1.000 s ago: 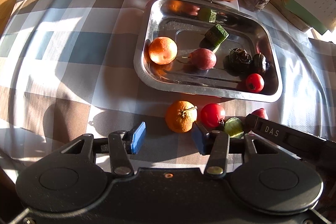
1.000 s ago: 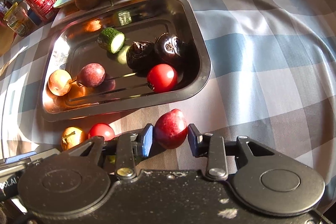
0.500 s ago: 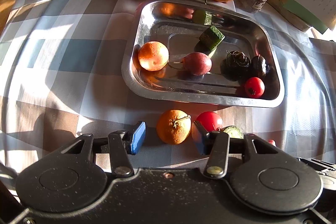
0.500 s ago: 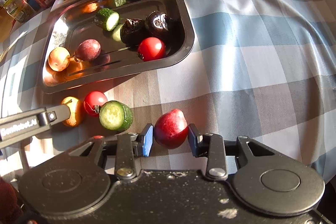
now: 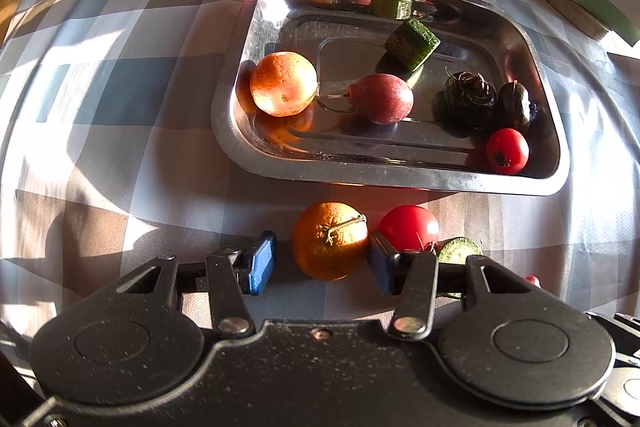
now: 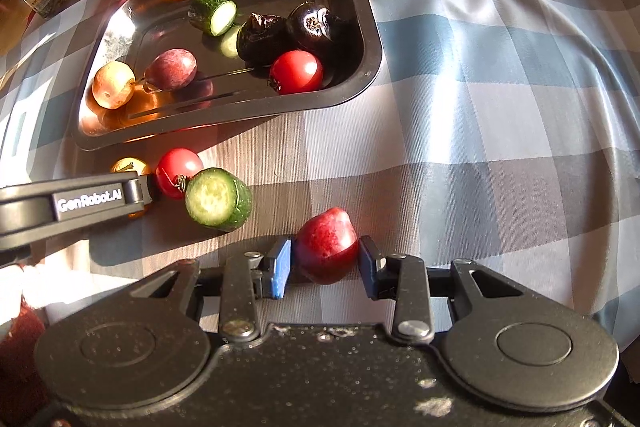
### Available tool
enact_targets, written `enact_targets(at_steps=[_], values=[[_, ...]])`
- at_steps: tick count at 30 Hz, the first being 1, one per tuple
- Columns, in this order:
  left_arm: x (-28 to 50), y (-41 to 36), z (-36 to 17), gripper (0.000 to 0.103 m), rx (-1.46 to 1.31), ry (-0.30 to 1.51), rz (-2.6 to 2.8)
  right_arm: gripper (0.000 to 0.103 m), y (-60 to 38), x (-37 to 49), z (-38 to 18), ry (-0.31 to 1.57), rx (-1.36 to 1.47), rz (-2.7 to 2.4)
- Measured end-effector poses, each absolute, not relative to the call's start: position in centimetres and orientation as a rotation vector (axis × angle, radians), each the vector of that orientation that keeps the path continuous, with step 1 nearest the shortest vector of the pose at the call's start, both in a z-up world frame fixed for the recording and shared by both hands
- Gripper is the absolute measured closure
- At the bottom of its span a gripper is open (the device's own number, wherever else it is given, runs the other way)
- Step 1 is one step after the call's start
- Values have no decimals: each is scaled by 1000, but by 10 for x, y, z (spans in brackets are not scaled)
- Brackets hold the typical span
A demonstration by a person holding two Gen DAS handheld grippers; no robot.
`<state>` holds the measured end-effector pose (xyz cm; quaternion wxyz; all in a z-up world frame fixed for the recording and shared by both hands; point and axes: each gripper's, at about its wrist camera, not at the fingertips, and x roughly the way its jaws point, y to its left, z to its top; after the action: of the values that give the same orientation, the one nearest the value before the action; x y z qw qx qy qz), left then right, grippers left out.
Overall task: Organize fruits
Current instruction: 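Close the left gripper around the orange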
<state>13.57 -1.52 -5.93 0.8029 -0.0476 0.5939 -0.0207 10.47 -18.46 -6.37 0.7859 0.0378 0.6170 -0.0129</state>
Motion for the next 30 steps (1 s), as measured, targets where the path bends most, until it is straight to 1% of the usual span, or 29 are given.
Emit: enact_targets(at_steps=[2,5,12,16,17,18,19,25,30], values=[[136,-17,-60,42,-86,1262,-31,66,-183,106,-65,1330,75,-30],[137,-20,-62,40,-59,1251,-23,66,-182,106,-67,1332,73,-34],[140,-25,-62,39,-25,1244,-15,66,-183,108,-70,1336,73,-40],[140,-27,-62,42,-8,1244,-28,65,-180,107,-71,1329,46,-41],[140,-27,-62,46,-4,1244,-33,65,-178,107,-71,1325,33,-40],[140,-28,-61,48,-3,1246,-41,65,-177,106,-72,1321,22,-39],[140,-28,-60,53,-5,1251,-50,65,-175,106,-72,1317,11,-40],[139,-26,-59,54,-35,1290,-64,65,-176,107,-72,1310,11,-51],[137,-16,-58,55,-120,1334,-80,67,-181,106,-70,1322,42,-36]])
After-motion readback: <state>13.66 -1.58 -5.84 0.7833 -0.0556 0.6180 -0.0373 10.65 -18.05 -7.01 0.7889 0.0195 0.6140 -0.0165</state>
